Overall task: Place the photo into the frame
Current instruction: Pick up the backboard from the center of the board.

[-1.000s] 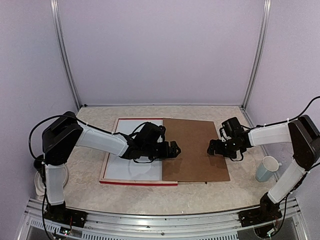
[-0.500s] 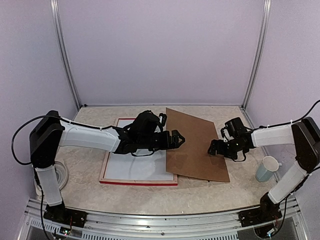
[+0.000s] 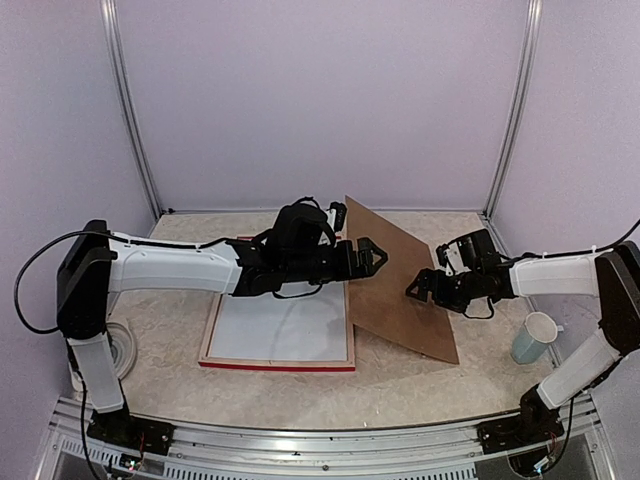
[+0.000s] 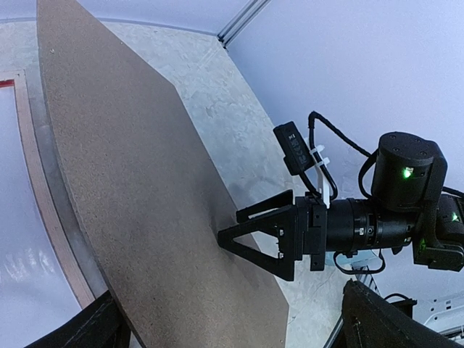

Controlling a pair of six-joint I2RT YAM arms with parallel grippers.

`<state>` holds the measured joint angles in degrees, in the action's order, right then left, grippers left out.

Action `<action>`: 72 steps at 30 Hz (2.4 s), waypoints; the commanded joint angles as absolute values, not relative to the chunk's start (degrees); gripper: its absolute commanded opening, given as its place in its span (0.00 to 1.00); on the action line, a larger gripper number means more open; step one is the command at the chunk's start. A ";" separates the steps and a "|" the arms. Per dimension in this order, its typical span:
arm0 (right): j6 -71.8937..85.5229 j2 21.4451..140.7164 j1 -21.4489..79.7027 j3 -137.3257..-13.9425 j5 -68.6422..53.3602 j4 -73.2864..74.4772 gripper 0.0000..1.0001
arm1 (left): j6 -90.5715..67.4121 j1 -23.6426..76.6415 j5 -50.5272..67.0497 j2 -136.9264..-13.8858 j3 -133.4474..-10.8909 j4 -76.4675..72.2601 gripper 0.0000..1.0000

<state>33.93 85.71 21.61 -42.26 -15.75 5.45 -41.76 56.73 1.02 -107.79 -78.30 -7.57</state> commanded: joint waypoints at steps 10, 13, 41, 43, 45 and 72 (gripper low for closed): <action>32.43 87.06 23.98 -43.99 -15.66 10.41 0.96 | -41.31 58.90 4.73 -108.11 -82.99 -15.62 0.98; 32.86 87.41 24.61 -44.24 -16.49 9.62 0.96 | -41.37 59.10 5.12 -107.81 -83.38 -16.20 0.98; 35.46 81.18 29.31 -48.81 -7.40 17.62 0.96 | -41.08 64.05 7.90 -114.35 -95.02 -16.51 0.98; 35.47 80.98 29.28 -49.34 -5.34 19.15 0.97 | -41.24 64.03 7.89 -115.13 -95.45 -16.52 0.98; 35.31 80.50 29.06 -49.52 -4.09 19.79 0.97 | -41.37 64.08 8.10 -116.05 -96.06 -16.52 0.99; 36.58 78.20 22.33 -51.41 -12.38 20.53 0.97 | -40.40 63.73 7.57 -119.01 -95.12 -17.38 0.99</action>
<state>35.55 81.23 24.62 -50.76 -7.03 21.39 -41.30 63.75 6.15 -117.84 -96.79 -16.56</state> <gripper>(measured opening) 0.973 0.989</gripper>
